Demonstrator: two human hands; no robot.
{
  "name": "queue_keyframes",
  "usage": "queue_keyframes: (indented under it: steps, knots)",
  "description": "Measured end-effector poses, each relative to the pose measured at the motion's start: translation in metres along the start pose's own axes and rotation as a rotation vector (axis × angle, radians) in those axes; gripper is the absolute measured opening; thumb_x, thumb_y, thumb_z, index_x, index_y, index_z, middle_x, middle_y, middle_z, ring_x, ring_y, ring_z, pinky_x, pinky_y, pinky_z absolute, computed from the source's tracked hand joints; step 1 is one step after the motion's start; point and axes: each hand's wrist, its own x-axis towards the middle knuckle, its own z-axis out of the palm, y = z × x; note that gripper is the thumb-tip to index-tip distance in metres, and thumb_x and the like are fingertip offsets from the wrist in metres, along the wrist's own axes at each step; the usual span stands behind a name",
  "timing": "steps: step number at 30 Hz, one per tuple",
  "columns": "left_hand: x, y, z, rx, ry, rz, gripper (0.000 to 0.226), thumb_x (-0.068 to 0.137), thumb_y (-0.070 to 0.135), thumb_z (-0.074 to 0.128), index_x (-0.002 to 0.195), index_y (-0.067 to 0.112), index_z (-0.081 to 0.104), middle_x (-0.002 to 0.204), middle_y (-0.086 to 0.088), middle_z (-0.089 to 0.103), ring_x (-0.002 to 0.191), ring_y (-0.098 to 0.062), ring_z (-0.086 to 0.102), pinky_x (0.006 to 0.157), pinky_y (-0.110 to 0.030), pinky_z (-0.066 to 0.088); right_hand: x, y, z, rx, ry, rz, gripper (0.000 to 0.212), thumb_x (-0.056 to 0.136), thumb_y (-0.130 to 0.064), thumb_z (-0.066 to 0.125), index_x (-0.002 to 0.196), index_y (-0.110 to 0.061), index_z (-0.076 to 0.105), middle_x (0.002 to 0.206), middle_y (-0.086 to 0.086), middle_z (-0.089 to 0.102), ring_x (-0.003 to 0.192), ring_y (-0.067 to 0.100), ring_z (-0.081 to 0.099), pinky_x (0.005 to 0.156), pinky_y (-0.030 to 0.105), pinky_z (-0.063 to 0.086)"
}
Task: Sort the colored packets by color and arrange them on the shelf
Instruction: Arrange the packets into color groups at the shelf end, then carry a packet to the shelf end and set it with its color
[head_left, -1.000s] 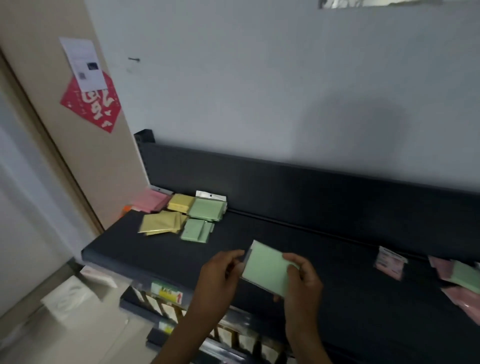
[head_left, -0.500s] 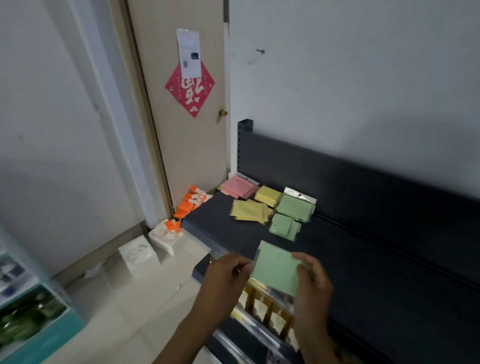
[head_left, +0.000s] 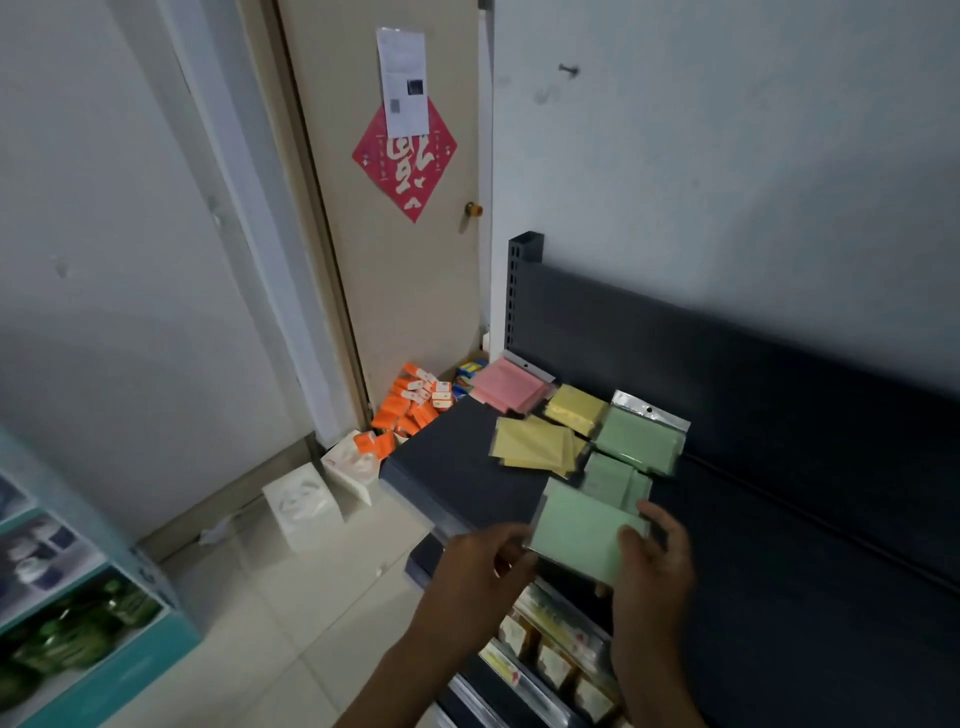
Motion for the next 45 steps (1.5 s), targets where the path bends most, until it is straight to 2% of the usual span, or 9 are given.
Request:
queue_keyframes:
  steps: [6,10,13,15,18,23,29,38,45]
  knots:
    - [0.047,0.012,0.010,-0.032,-0.005,0.012,0.027,0.097,0.027,0.063,0.123,0.028,0.067,0.091,0.007,0.074,0.085,-0.007,0.067,0.074,-0.024,0.052,0.049,0.001,0.010,0.022,0.066,-0.012,0.031,0.097,-0.013,0.063,0.121,-0.030,0.055,0.110,0.005,0.069,0.086,0.026,0.067,0.047,0.032,0.048]
    - [0.077,0.012,0.025,-0.124,-0.113,-0.082,0.033,0.096,0.033,0.064,0.127,0.024,0.064,0.098,0.008,0.073,0.091,-0.004,0.067,0.081,-0.028,0.053,0.088,0.004,0.013,0.050,0.108,0.001,0.035,0.093,-0.018,0.070,0.119,-0.027,0.048,0.112,0.006,0.070,0.091,0.021,0.068,0.067,0.038,0.054]
    - [0.089,0.006,0.037,-0.151,-0.134,-0.128,0.027,0.095,0.028,0.067,0.113,0.047,0.061,0.098,0.015,0.072,0.092,0.001,0.066,0.081,-0.017,0.051,0.108,0.015,0.016,0.011,0.112,0.009,0.040,0.092,-0.012,0.070,0.120,-0.019,0.042,0.113,0.009,0.066,0.090,0.019,0.066,0.070,0.033,0.052]
    - [0.096,-0.001,0.044,-0.143,-0.169,-0.174,0.029,0.096,0.029,0.066,0.106,0.053,0.055,0.103,0.013,0.071,0.093,-0.002,0.066,0.082,-0.022,0.053,0.115,0.024,0.016,-0.086,0.103,-0.010,0.040,0.091,-0.012,0.069,0.123,-0.018,0.047,0.121,0.012,0.063,0.095,0.023,0.063,0.077,0.034,0.049]
    - [0.103,-0.009,0.049,-0.150,-0.228,-0.244,0.048,0.096,0.035,0.064,0.142,0.029,0.052,0.118,0.010,0.068,0.099,-0.005,0.066,0.082,-0.021,0.053,0.118,0.034,0.010,-0.212,0.117,-0.046,0.044,0.093,-0.011,0.064,0.134,-0.016,0.050,0.125,0.008,0.060,0.103,0.025,0.058,0.077,0.032,0.046]
    - [0.122,-0.016,0.054,-0.192,-0.250,-0.187,0.030,0.096,0.026,0.063,0.124,0.036,0.063,0.105,0.014,0.073,0.082,0.004,0.066,0.074,-0.022,0.054,0.124,0.038,0.002,-0.302,0.115,-0.112,0.052,0.093,-0.008,0.061,0.139,-0.026,0.047,0.135,-0.001,0.059,0.117,0.023,0.057,0.094,0.040,0.049]
    - [0.133,-0.022,0.045,-0.141,-0.270,-0.105,0.027,0.096,0.023,0.064,0.119,0.036,0.060,0.093,0.013,0.066,0.080,0.008,0.060,0.070,-0.010,0.044,0.129,0.038,0.001,-0.295,0.233,-0.123,0.046,0.093,-0.006,0.062,0.136,-0.022,0.053,0.127,0.001,0.058,0.109,0.019,0.057,0.089,0.034,0.045]
    - [0.138,-0.043,-0.007,-0.200,-0.236,-0.066,0.008,0.098,0.022,0.062,0.099,0.026,0.069,0.078,-0.008,0.063,0.065,-0.005,0.053,0.062,-0.020,0.042,0.137,0.039,0.024,-0.402,0.332,-0.135,0.040,0.089,-0.005,0.064,0.126,-0.019,0.055,0.129,0.011,0.053,0.110,0.029,0.057,0.096,0.052,0.050]
    - [0.141,-0.035,-0.012,-0.282,-0.265,0.015,0.011,0.097,0.023,0.062,0.093,0.025,0.073,0.066,0.009,0.061,0.062,-0.002,0.052,0.060,-0.019,0.041,0.121,0.029,0.012,-0.415,0.425,-0.152,0.044,0.087,-0.008,0.068,0.127,-0.024,0.057,0.129,0.010,0.056,0.112,0.028,0.059,0.100,0.053,0.050]
